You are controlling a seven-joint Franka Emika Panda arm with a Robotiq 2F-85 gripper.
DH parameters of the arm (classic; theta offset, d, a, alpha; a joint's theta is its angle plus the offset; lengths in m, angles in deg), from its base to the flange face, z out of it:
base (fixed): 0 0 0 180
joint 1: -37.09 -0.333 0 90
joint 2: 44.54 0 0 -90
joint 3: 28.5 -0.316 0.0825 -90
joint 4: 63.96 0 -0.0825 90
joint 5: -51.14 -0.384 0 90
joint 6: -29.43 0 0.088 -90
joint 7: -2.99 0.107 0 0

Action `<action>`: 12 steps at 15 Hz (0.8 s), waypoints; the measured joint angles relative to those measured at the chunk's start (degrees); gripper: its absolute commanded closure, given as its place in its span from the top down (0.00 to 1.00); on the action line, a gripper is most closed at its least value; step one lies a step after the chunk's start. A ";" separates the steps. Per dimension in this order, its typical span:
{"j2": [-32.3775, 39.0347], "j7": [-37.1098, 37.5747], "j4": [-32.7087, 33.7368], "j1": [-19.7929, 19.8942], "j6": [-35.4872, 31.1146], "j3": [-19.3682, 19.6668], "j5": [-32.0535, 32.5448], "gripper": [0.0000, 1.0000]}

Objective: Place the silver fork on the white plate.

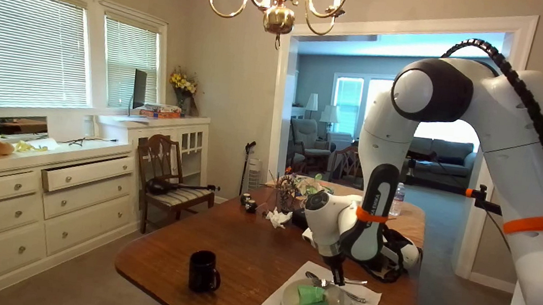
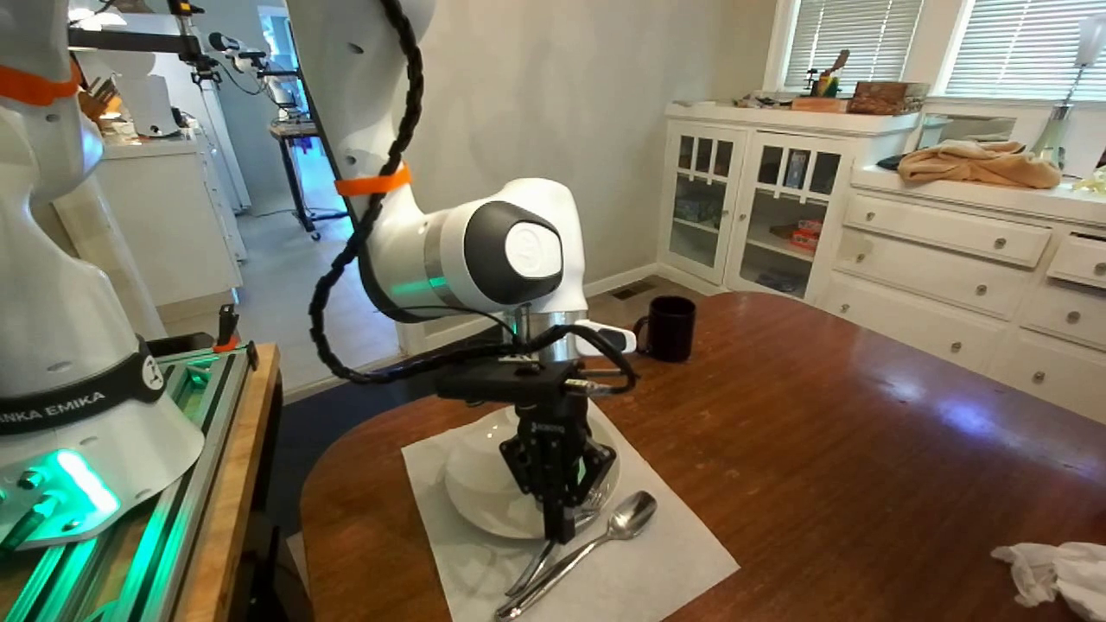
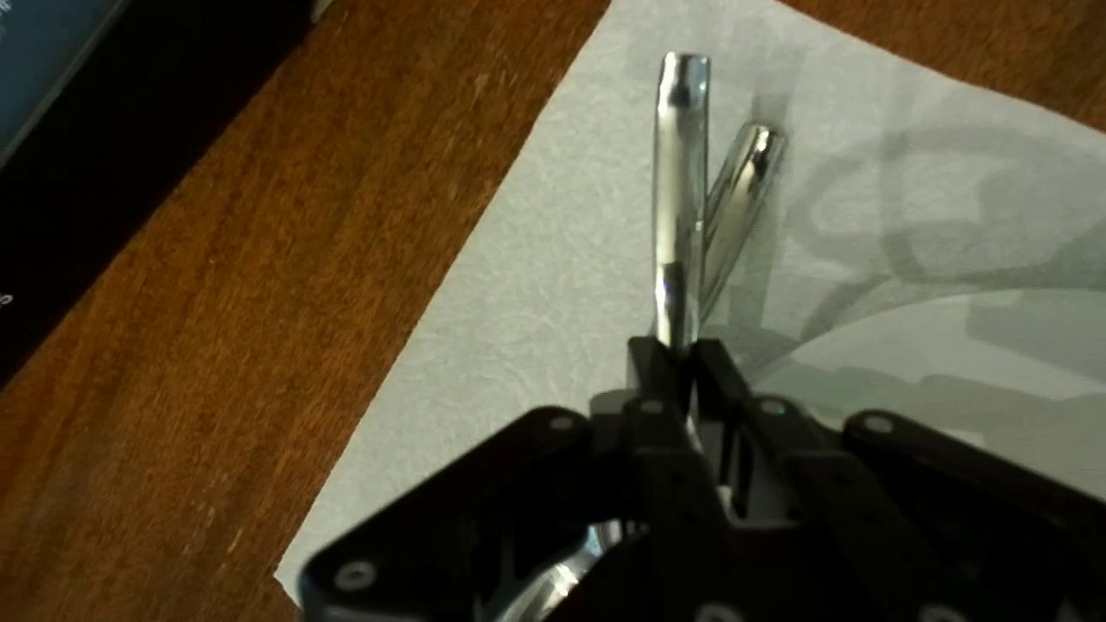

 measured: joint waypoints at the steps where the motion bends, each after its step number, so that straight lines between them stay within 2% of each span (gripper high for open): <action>1: 0.00 0.45 0.00 -0.02 0.18 -0.08 0.80 0.03; 12: 0.16 6.50 -0.15 -0.89 4.37 -2.55 8.49 0.03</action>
